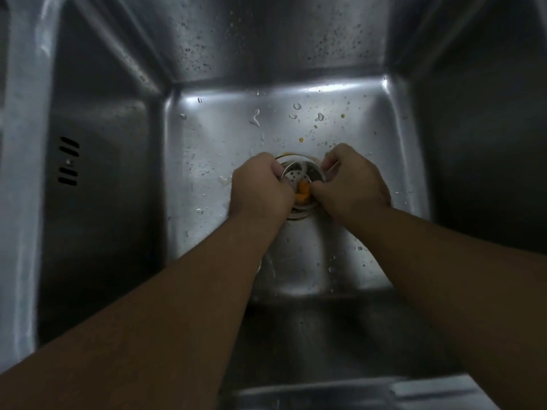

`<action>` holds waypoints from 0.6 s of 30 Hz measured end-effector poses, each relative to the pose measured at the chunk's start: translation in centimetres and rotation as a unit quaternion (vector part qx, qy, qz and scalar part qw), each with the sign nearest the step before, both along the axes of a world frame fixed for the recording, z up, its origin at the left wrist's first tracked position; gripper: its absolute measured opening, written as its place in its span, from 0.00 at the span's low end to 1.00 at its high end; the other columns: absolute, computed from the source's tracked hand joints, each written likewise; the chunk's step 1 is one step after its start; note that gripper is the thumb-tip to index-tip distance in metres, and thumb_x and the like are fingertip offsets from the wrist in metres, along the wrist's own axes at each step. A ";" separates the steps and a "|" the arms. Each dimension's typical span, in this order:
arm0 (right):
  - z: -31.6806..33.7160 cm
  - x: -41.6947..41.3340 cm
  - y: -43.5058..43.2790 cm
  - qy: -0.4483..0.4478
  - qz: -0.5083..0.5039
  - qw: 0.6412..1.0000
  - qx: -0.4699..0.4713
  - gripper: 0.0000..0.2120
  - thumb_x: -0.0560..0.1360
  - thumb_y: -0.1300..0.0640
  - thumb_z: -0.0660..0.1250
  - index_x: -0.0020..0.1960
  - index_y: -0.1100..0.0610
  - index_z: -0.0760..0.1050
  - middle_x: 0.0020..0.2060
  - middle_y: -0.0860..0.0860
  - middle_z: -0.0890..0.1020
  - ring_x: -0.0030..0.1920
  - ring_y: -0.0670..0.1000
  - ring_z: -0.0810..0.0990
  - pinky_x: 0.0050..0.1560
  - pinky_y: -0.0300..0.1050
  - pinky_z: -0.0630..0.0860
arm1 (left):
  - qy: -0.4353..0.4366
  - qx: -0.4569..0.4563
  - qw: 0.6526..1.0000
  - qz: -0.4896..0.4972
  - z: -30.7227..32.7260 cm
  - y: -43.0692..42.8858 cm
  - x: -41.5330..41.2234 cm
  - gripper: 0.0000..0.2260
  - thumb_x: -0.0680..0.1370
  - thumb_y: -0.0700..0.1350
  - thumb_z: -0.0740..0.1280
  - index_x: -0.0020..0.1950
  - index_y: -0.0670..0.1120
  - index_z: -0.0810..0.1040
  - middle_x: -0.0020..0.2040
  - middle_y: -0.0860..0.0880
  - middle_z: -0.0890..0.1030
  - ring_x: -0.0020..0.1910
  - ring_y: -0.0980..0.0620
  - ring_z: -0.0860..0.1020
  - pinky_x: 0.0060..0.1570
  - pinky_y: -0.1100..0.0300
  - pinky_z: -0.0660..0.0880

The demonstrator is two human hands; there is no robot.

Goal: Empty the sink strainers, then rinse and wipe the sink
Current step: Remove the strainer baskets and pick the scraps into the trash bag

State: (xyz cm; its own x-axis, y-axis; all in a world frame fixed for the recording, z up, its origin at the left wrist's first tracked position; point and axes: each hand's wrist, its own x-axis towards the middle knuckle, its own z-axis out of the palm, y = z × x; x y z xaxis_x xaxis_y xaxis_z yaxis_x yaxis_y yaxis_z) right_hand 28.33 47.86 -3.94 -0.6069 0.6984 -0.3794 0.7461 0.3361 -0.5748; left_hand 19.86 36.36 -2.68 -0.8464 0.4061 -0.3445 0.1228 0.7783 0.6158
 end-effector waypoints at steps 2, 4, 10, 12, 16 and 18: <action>1.2 0.4 0.1 0.038 -0.003 0.999 -0.018 0.12 0.69 0.58 0.77 0.47 0.50 0.76 0.38 0.45 0.78 0.42 0.48 0.80 0.37 0.40 0.74 | -0.007 0.014 1.000 0.012 0.8 -0.4 0.3 0.05 0.76 0.36 0.71 0.47 0.46 0.80 0.46 0.46 0.83 0.46 0.48 0.81 0.38 0.64 0.76; 2.7 1.0 0.2 0.044 -0.006 0.999 -0.023 0.10 0.72 0.61 0.77 0.46 0.50 0.77 0.37 0.45 0.79 0.42 0.45 0.81 0.36 0.33 0.72 | -0.021 0.029 0.999 0.019 2.1 -1.0 1.0 0.06 0.76 0.37 0.72 0.48 0.48 0.81 0.46 0.48 0.83 0.46 0.50 0.82 0.39 0.65 0.76; 6.1 4.2 -1.0 -0.036 0.040 0.997 -0.053 0.09 0.75 0.62 0.74 0.44 0.49 0.80 0.41 0.46 0.81 0.42 0.42 0.79 0.36 0.30 0.70 | -0.068 -0.016 0.998 0.004 4.5 -3.6 4.6 0.05 0.81 0.43 0.69 0.55 0.47 0.83 0.49 0.50 0.84 0.50 0.51 0.82 0.50 0.58 0.80; 6.5 5.2 -1.6 -0.059 0.048 0.995 -0.067 0.08 0.75 0.62 0.74 0.44 0.50 0.80 0.42 0.47 0.82 0.42 0.43 0.79 0.36 0.31 0.70 | -0.101 -0.039 0.994 -0.005 4.9 -4.1 5.4 0.05 0.82 0.44 0.68 0.52 0.46 0.84 0.46 0.50 0.84 0.48 0.51 0.82 0.47 0.60 0.77; 6.4 6.2 -2.1 -0.100 0.051 0.989 -0.099 0.06 0.75 0.63 0.75 0.47 0.52 0.81 0.45 0.50 0.83 0.44 0.45 0.80 0.38 0.33 0.72 | -0.202 -0.070 0.977 -0.002 5.1 -4.5 5.8 0.07 0.83 0.43 0.66 0.49 0.48 0.84 0.47 0.48 0.85 0.49 0.49 0.83 0.54 0.53 0.79; 6.4 6.5 -1.9 -0.125 0.059 0.984 -0.115 0.06 0.76 0.63 0.74 0.51 0.53 0.83 0.48 0.51 0.84 0.47 0.47 0.80 0.44 0.37 0.74 | -0.223 -0.103 0.969 -0.021 5.0 -4.4 5.9 0.08 0.83 0.44 0.65 0.51 0.49 0.84 0.48 0.50 0.85 0.49 0.51 0.82 0.48 0.57 0.78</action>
State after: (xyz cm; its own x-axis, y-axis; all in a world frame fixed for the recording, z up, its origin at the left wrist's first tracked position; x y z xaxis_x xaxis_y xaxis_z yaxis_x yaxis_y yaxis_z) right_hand 34.78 45.98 2.43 -0.5467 0.5068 -0.6665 0.8371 0.3124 -0.4491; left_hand 25.79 32.01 2.33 -0.5787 0.3206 -0.7499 -0.0857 0.8905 0.4469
